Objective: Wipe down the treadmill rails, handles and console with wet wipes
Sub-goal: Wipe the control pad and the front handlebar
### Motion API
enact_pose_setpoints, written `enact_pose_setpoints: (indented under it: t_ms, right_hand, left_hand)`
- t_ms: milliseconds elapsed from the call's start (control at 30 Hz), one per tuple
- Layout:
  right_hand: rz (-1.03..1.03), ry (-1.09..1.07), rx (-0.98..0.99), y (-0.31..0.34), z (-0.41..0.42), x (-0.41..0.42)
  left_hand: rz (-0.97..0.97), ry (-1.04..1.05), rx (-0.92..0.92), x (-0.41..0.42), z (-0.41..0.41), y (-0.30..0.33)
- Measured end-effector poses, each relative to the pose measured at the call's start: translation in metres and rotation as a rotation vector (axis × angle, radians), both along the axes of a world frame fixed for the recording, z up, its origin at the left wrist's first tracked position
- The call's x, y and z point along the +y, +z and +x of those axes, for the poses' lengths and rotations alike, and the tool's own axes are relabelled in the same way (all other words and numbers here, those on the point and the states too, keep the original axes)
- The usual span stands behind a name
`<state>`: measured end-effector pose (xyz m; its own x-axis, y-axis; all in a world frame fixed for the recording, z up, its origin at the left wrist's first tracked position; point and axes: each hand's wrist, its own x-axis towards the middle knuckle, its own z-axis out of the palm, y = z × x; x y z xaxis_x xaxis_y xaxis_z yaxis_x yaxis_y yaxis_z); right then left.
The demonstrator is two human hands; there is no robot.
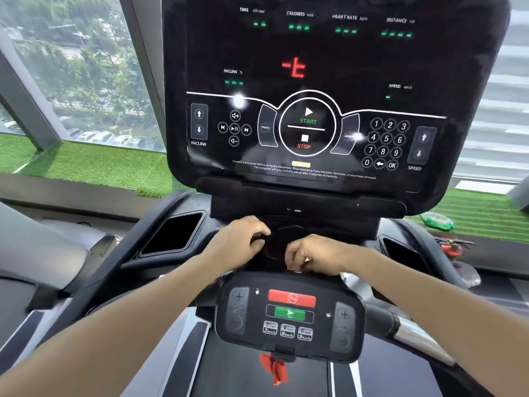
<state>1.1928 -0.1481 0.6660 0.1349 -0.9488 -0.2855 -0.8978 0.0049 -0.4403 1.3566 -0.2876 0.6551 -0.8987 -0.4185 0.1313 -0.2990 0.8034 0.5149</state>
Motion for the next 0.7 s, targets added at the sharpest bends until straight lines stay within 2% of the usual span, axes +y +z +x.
enact_pose_setpoints:
  t_ms: [133, 233, 300, 400, 533, 633, 700]
  right_hand:
    - [0.012, -0.076, 0.024, 0.008, -0.017, 0.023]
    - [0.018, -0.073, 0.141, 0.01, -0.021, 0.028]
    - [-0.053, -0.214, 0.12, 0.015, -0.021, 0.028]
    - [-0.196, -0.522, -0.173, 0.028, -0.019, 0.027]
    - [-0.187, -0.849, -0.749, 0.034, -0.005, 0.03]
    - [-0.151, -0.956, -0.905, 0.03, 0.004, 0.033]
    - [-0.136, -0.993, -0.889, 0.026, 0.006, 0.036]
  left_hand:
    - [-0.045, -0.038, -0.06, 0.007, -0.008, 0.005]
    - [-0.039, -0.057, -0.081, 0.009, -0.012, 0.007]
    - [-0.008, -0.068, -0.089, 0.009, -0.016, 0.009]
    - [0.207, -0.095, -0.104, 0.015, -0.027, 0.018]
    - [0.652, -0.098, -0.122, 0.032, -0.044, 0.028]
    - [0.856, -0.032, -0.07, 0.039, -0.054, 0.026]
    - [0.946, 0.014, -0.096, 0.041, -0.06, 0.023]
